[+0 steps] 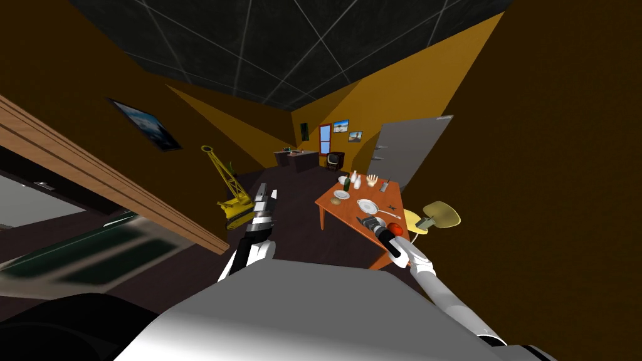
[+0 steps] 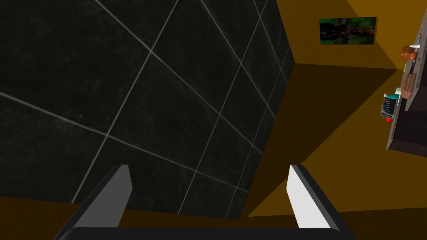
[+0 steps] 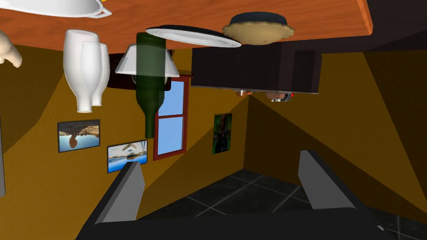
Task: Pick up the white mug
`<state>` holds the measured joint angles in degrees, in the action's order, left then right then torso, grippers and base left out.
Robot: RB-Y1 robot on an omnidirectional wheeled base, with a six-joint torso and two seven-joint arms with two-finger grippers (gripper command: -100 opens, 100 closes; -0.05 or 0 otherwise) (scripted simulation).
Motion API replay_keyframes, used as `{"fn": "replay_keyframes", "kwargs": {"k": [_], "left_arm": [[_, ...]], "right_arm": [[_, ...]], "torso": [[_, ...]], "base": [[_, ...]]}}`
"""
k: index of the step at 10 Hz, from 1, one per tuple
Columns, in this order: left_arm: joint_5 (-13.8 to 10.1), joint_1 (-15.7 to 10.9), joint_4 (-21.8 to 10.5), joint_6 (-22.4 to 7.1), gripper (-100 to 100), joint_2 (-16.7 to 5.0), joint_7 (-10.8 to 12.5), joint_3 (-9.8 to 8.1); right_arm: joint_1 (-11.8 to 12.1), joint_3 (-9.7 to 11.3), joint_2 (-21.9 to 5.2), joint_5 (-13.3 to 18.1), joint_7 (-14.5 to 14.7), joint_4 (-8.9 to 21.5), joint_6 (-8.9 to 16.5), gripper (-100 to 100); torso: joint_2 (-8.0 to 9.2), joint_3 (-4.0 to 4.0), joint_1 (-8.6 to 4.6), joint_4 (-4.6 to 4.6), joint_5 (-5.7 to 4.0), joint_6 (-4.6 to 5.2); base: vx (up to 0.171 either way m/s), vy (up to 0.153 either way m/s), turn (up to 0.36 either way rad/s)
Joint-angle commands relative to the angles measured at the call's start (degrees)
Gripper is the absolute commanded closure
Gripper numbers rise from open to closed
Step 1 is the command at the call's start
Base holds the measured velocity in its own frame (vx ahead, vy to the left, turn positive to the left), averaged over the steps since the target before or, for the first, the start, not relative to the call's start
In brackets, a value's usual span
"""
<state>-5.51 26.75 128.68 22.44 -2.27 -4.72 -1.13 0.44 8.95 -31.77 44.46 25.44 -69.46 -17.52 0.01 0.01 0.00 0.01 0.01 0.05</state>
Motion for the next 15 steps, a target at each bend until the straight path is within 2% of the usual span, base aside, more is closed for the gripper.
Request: {"fn": "replay_keyframes", "kwargs": {"k": [1, 2, 5, 6, 7, 8, 9, 10, 13, 15], "left_arm": [[0.0, 0.0, 0.0, 0.0, 0, 0.0, 0.0, 0.0], [0.0, 0.0, 0.0, 0.0, 0, 0.0, 0.0, 0.0], [0.0, 0.0, 0.0, 0.0, 0, 0.0, 0.0, 0.0], [0.0, 0.0, 0.0, 0.0, 0, 0.0, 0.0, 0.0], [0.0, 0.0, 0.0, 0.0, 0, 0.0, 0.0, 0.0], [0.0, 0.0, 0.0, 0.0, 0, 0.0, 0.0, 0.0], [0.0, 0.0, 0.0, 0.0, 0, 0.0, 0.0, 0.0], [0.0, 0.0, 0.0, 0.0, 0, 0.0, 0.0, 0.0], [0.0, 0.0, 0.0, 0.0, 0, 0.0, 0.0, 0.0], [0.0, 0.0, 0.0, 0.0, 0, 0.0, 0.0, -0.01]], "right_arm": [[-1.0, 1.6, -1.3, 1.6, 2.9, 2.9, 1.5, -100], [-1.0, 1.6, -1.3, 1.6, 3.3, 4.0, 1.5, -100], [-2.6, 4.8, -4.1, 4.0, 8.9, 10.8, 4.1, -100], [-2.6, 4.8, -4.1, 4.0, 9.3, 11.1, 4.1, -100], [-3.0, 5.9, -5.0, 4.6, 11.2, 13.1, 4.9, -100], [-3.0, 5.9, -5.0, 4.6, 11.2, 13.3, 4.9, -100], [-3.4, 6.9, -5.9, 5.2, 13.0, 14.9, 5.7, -100], [-3.4, 6.9, -5.9, 5.2, 13.0, 15.3, 5.7, -100], [-4.5, 9.7, -8.5, 6.7, 18.0, 20.6, 7.9, -100], [-4.5, 9.7, -8.5, 6.7, 18.0, 20.6, 7.9, -100]], "torso": [[0.0, 0.0, 0.0, 0.0, 0.0, 0.0], [-0.01, 0.0, 0.01, 0.0, 0.0, -0.02], [0.0, 0.0, 0.01, 0.0, 0.0, 0.0], [0.01, 0.01, 0.01, 0.0, 0.0, 0.01], [0.01, 0.01, -0.01, 0.0, 0.0, 0.02], [0.01, 0.01, -0.02, 0.0, 0.0, 0.02], [0.0, 0.0, -0.02, 0.0, -0.01, 0.02], [0.0, 0.0, -0.02, 0.0, -0.01, 0.01], [-0.02, -0.01, -0.02, 0.0, -0.01, 0.01], [0.0, 0.0, -0.04, 0.0, -0.01, 0.03]], "base": [[-0.003, 0.011, 0.17], [-0.002, 0.005, 0.043], [-0.003, 0.01, 0.107], [-0.002, 0.004, 0.032], [-0.001, 0.005, 0.07], [0.0, 0.001, 0.038], [0.001, 0.003, 0.075], [0.001, 0.0, 0.033], [0.003, 0.002, 0.087], [0.002, -0.002, 0.012]]}}
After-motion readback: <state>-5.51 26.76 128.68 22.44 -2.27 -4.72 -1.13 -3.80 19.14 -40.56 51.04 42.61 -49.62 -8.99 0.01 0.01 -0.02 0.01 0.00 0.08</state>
